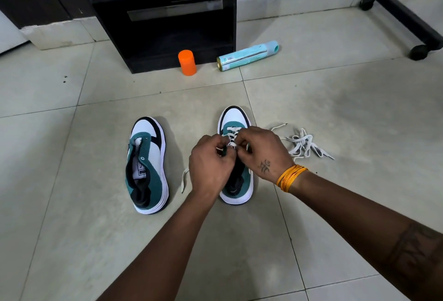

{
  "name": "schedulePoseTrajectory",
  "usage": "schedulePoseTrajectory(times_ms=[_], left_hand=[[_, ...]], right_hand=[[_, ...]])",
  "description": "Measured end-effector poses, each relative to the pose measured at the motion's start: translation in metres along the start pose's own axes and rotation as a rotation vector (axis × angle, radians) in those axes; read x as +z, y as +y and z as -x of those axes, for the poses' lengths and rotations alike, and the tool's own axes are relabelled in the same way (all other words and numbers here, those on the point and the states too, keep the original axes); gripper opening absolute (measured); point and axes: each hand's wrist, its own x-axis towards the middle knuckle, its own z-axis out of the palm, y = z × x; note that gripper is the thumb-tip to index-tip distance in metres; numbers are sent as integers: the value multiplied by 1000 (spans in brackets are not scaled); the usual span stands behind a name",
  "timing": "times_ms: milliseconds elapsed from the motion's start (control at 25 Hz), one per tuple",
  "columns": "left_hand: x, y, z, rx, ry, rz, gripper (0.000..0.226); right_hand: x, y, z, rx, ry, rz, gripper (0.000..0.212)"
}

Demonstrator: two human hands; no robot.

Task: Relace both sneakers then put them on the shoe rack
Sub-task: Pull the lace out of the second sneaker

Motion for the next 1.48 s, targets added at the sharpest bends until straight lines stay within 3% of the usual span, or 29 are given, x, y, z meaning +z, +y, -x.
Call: schedulePoseTrajectory(times_ms=[120, 280, 360, 440, 520, 560, 680, 760, 880, 1040, 1200, 1280, 1400, 1480], left_hand=[[-2, 5, -7, -91, -28, 34, 3], [-6, 1, -17, -519, -127, 510, 7], [-5, 2, -15, -500, -131, 458, 5], [-6, 7, -12, -367, -149, 296, 3], [-6, 12, -12, -305, -143, 221, 5], [-7, 14, -14, -347, -147, 282, 8], [-15, 17, -14, -541, -177, 628, 13], [-19, 18, -14, -495, -239, 672, 14], [-22, 22, -16, -356, -358, 547, 25], [-35, 15, -24, -330, -411, 444, 28], [-50, -8, -39, -241, -445, 256, 16], [-48, -15, -42, -211, -362, 197, 9], [-43, -28, -44, -420, -103, 225, 23], [-44, -41, -42, -378, -69, -25, 17]], right_hand=[[6, 2, -1, 90, 40, -96, 6], [10, 11, 5, 397, 65, -416, 11], [6, 10, 7, 377, 44, -434, 16], [1, 6, 6, 248, 9, -334, 21], [-2, 2, 4, 139, 29, -240, 15], [-2, 2, 3, 169, 45, -276, 9], [-9, -3, 1, 499, 18, -635, 9], [-14, -4, 2, 539, -37, -712, 11], [-18, -6, 3, 466, -86, -697, 17], [-30, 1, 3, 478, -153, -675, 24], [-41, 18, 6, 359, -225, -390, 23], [-36, 17, 7, 283, -203, -292, 12], [-34, 19, 9, 336, -52, -296, 25], [-36, 23, 13, 359, -74, -254, 20]])
